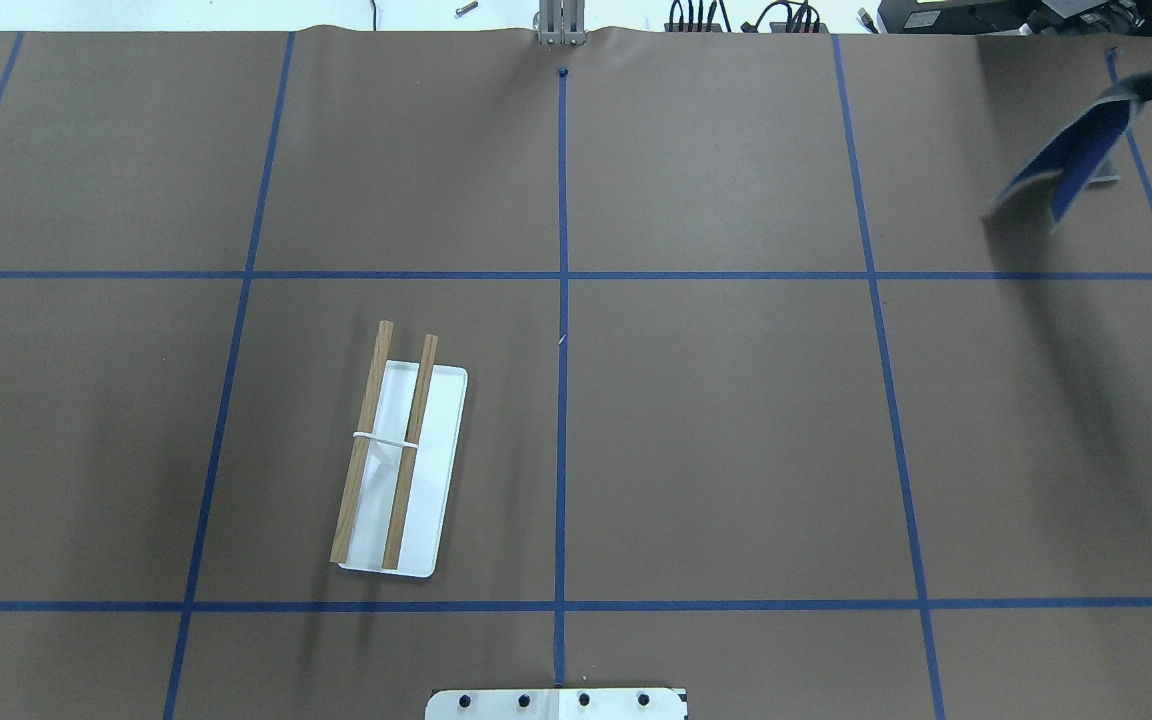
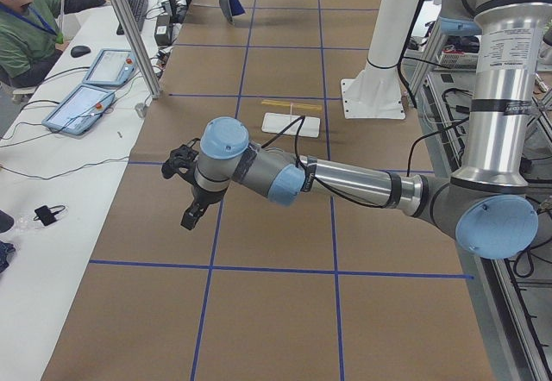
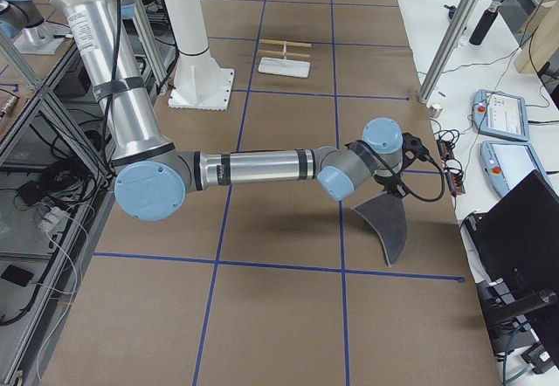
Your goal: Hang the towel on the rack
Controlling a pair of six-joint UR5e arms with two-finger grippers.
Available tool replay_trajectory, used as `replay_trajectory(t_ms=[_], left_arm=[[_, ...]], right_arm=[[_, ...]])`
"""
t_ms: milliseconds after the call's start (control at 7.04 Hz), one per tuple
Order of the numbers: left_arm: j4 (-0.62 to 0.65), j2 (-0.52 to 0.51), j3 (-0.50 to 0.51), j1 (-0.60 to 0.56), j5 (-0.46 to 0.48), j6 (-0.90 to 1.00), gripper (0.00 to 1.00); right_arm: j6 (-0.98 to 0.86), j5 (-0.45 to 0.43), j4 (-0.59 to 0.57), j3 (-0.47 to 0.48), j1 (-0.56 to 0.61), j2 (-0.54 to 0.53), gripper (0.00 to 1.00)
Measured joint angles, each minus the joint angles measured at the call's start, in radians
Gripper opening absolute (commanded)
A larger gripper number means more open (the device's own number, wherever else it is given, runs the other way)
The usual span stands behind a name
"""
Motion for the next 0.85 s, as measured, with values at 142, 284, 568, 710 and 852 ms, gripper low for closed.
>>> replay_trajectory(t_ms=[142,284,568,710,852], left_arm=[[-0.035,-0.016,-0.002,0.028,-0.004,-0.033,0.98],[-0.059,-0.043,-0.002,0.062,-0.007,-0.112,0.98],[-0.118,-0.092,-0.002,0.143,-0.010,-0.307,0.98],[-0.139,-0.123,-0.002,0.182,-0.010,-0.415,0.98],[-0.149,-0.167,-0.001,0.223,-0.009,-0.543,0.98]], right_arm=[[0.106,0.009,0.003,0.086,-0.061,0.015,0.00],[0.205,0.010,0.006,0.161,-0.116,0.026,0.00],[0.297,0.007,0.006,0.279,-0.191,0.038,0.00],[0.307,0.000,0.005,0.320,-0.219,0.045,0.00],[0.311,-0.011,0.004,0.351,-0.251,0.064,0.00]])
